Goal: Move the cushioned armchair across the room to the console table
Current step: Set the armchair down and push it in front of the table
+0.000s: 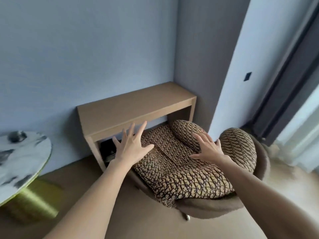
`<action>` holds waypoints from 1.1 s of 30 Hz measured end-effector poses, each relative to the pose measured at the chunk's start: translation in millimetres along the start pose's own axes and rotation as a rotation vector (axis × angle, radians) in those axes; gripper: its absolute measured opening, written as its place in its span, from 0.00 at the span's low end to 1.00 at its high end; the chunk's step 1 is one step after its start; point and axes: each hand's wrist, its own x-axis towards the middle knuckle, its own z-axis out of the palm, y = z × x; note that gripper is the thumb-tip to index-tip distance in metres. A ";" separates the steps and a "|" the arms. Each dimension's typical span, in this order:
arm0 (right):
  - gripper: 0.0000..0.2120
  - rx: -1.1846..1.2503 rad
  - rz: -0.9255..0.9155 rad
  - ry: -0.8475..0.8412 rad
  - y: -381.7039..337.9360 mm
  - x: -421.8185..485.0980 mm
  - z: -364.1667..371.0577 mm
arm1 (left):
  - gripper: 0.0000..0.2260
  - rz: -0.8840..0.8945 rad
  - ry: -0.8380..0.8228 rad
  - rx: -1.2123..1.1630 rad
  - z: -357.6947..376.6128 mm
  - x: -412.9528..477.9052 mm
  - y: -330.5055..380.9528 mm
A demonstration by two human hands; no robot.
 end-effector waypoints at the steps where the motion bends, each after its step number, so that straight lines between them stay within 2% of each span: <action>1: 0.55 0.001 -0.023 -0.013 4.4 1.5 3.1 | 0.40 -0.033 0.029 0.008 -2.5 -9.0 3.3; 6: 0.54 0.012 -0.152 -0.030 34.7 -11.9 -7.3 | 0.41 -0.147 0.099 0.019 12.5 -51.0 59.8; 12: 0.54 0.039 -0.274 -0.019 101.7 -54.4 -35.9 | 0.39 -0.210 0.033 -0.065 64.1 -86.3 174.9; 18: 0.54 0.033 -0.285 -0.095 208.4 -68.1 -50.9 | 0.41 -0.308 0.023 -0.108 112.5 -116.4 271.6; 22: 0.52 -0.019 -0.309 -0.161 290.6 -46.6 -33.3 | 0.40 -0.402 0.029 -0.077 154.7 -119.8 314.5; 28: 0.41 -0.148 -0.308 -0.328 414.6 -19.6 23.4 | 0.40 -0.466 -0.199 0.059 257.7 -107.9 395.4; 33: 0.41 -0.340 -0.509 -0.415 477.3 -10.0 48.5 | 0.35 -0.490 -0.304 0.058 314.9 -98.4 450.9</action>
